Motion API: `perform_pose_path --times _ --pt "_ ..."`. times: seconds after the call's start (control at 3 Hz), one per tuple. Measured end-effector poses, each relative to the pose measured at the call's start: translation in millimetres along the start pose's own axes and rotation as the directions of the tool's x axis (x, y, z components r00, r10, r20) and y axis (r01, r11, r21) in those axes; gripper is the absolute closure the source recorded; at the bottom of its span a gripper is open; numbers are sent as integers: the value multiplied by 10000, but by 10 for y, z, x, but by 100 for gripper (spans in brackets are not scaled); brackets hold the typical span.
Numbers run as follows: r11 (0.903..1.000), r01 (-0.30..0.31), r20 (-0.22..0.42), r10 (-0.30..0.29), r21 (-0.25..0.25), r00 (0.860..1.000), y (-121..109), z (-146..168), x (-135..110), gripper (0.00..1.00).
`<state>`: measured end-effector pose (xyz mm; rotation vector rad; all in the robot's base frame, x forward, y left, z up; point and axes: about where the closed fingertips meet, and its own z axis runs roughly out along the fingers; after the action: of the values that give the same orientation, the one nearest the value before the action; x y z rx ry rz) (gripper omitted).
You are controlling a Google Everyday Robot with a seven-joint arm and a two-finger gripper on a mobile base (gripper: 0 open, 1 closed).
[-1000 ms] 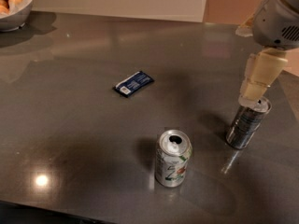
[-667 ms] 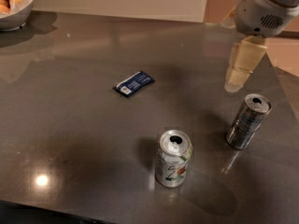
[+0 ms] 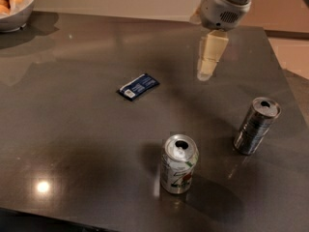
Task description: Move rxbar blueberry near 7up can
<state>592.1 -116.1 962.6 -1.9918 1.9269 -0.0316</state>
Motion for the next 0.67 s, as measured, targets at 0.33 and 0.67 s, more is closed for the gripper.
perform_pose_path --times 0.33,0.67 --pt "9966 740 368 -727 -362 9967 -215 327 -262 0" --pt "9859 1445 572 -1400 -839 9885 -284 646 -514 0"
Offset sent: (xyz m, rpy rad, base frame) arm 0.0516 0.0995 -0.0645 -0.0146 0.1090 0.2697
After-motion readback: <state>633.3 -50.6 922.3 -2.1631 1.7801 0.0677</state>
